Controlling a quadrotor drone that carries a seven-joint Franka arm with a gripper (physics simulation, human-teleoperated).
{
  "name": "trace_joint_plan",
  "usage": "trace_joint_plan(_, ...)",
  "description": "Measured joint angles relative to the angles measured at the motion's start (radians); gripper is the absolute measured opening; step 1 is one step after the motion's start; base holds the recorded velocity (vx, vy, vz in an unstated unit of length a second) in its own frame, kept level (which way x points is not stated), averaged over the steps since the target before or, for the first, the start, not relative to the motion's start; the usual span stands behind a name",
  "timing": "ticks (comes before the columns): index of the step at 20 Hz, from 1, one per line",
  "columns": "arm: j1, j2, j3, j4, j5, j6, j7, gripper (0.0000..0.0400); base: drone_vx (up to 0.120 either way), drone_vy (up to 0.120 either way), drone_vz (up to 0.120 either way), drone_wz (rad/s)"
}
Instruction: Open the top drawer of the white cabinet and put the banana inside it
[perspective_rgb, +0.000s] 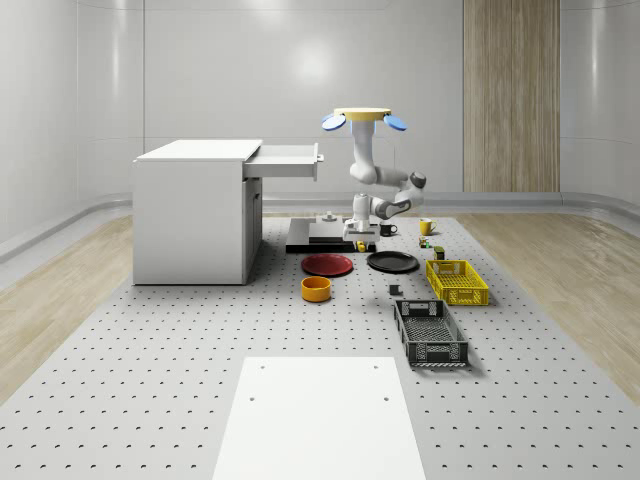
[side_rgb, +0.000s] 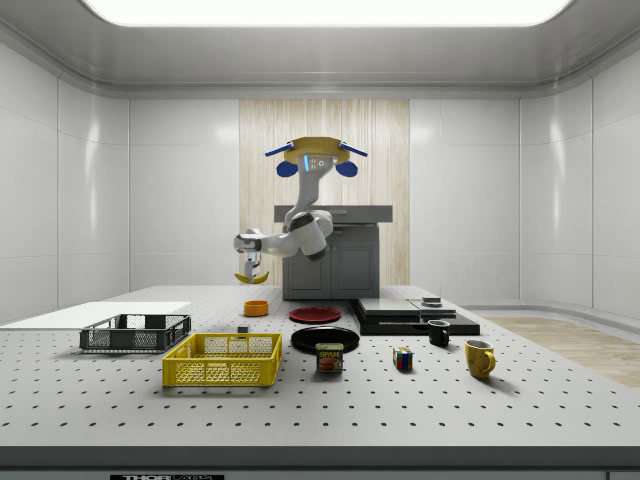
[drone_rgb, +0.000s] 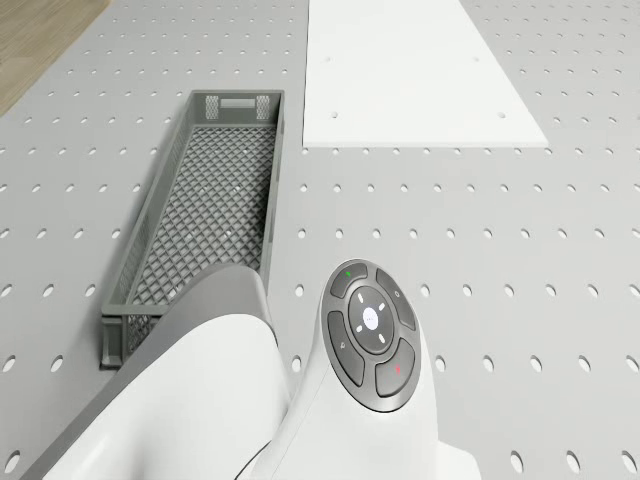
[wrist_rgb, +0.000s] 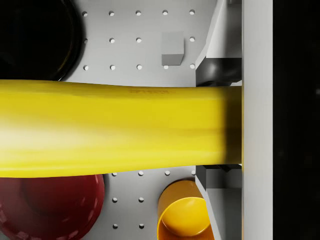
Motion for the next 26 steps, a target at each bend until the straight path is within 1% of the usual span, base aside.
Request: trace_joint_plan(26, 0.003, -0.005, -0.001, 0.000, -0.003, 0.004, -0.003, 0.0197, -0.120, 0.000, 0.120, 0.000)
